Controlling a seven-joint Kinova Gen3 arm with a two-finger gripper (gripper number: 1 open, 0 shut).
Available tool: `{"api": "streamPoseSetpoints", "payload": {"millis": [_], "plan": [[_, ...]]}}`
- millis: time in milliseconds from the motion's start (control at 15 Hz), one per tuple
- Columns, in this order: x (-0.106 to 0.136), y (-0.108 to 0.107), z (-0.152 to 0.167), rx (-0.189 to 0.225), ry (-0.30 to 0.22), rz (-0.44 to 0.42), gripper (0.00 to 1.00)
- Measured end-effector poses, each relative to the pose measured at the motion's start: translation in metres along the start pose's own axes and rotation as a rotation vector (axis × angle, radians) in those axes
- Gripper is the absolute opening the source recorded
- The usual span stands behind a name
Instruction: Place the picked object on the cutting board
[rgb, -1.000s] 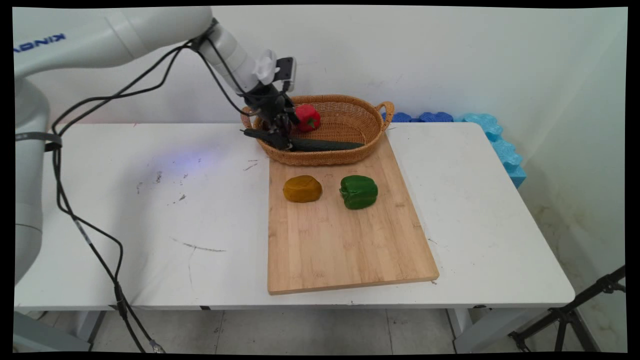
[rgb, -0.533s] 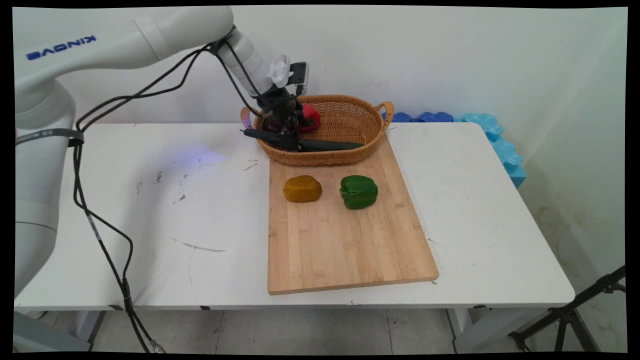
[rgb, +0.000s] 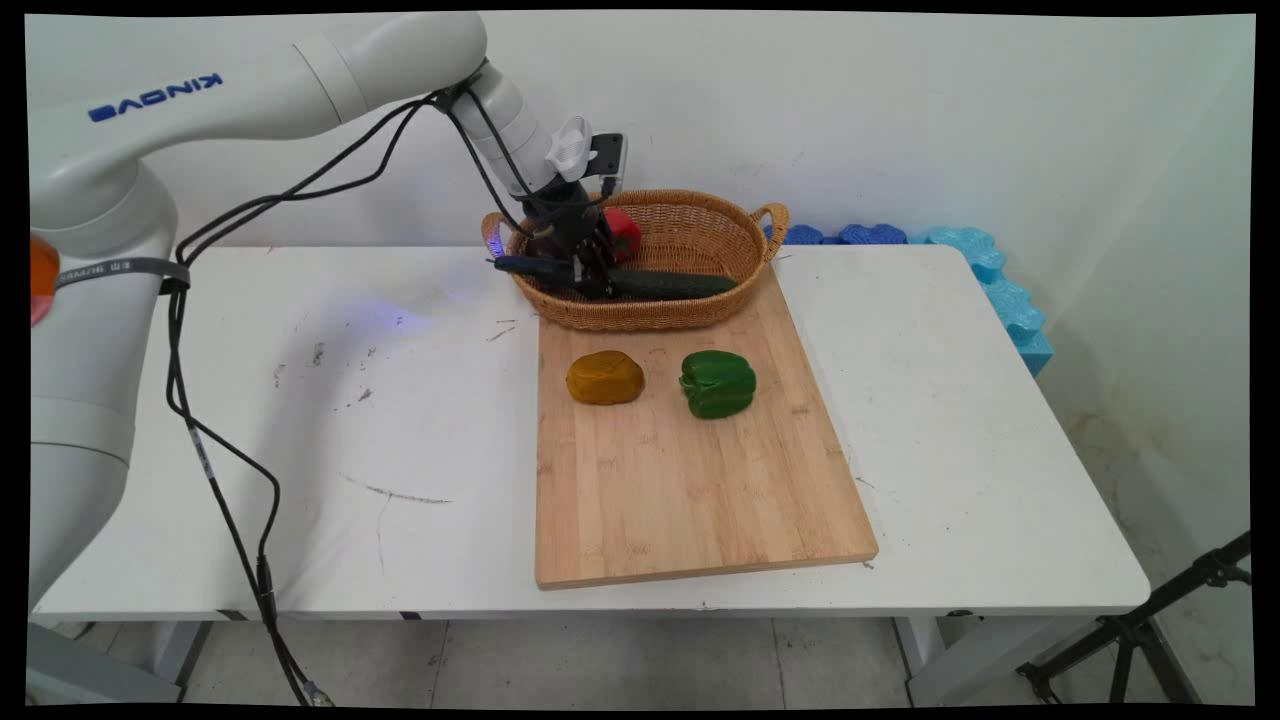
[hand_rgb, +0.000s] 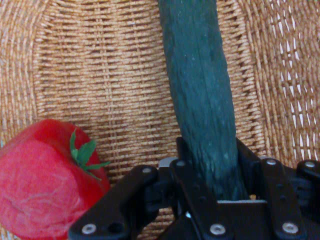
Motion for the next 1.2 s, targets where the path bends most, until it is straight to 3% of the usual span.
{"api": "streamPoseSetpoints", "payload": {"millis": [600,933,1200], "plan": [[0.013,0.006,-0.038,0.032,0.026,0.01,0.0],[0.017,0.024,-0.08,0.065,0.047,0.007,0.0],[0.023,0.054,-0.117,0.077,0.074,-0.009,0.0]]}}
